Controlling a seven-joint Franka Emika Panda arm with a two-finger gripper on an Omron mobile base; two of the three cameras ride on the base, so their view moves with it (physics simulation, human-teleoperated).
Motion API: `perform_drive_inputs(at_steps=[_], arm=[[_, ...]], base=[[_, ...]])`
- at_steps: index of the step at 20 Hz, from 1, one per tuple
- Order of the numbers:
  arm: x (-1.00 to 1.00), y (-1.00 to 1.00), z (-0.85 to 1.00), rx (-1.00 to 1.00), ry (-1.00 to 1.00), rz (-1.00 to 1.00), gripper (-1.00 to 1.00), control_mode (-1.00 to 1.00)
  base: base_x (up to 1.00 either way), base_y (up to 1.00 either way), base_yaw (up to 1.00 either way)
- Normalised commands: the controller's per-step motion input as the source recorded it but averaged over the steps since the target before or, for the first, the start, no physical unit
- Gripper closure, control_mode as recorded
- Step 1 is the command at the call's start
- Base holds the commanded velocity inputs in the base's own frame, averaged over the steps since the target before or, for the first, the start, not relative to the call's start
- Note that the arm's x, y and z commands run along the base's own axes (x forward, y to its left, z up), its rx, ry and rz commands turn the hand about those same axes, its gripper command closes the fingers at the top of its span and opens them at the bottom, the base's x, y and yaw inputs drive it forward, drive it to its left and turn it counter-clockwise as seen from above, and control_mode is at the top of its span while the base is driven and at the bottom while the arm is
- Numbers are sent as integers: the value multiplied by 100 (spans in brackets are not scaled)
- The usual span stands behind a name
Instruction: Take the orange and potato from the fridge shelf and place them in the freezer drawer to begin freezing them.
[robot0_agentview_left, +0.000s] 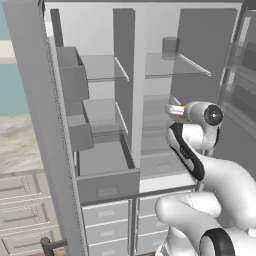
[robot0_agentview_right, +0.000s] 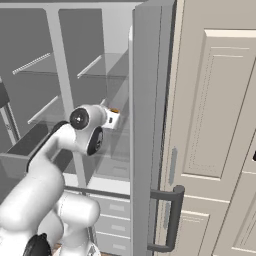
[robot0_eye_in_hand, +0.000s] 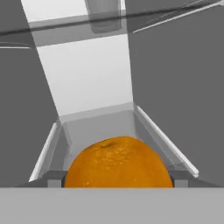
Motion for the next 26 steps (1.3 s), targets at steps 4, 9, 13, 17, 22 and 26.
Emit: perform_drive_inputs(at_steps=[4, 9, 13, 17, 22, 26], arm=[[-100, 4, 100, 0, 0, 10, 100, -100], [-100, 10, 99, -1, 8, 4, 100, -100], [-100, 19, 65, -8, 21, 0, 100, -100], [-70, 27, 4, -7, 16, 7, 100, -100], [-76, 27, -9, 0, 8, 11, 100, -100], [-46, 90, 0, 0, 12, 15, 100, -100]], base=[[0, 0, 0], [0, 0, 0], [0, 0, 0], [0, 0, 0], [0, 0, 0], [0, 0, 0]])
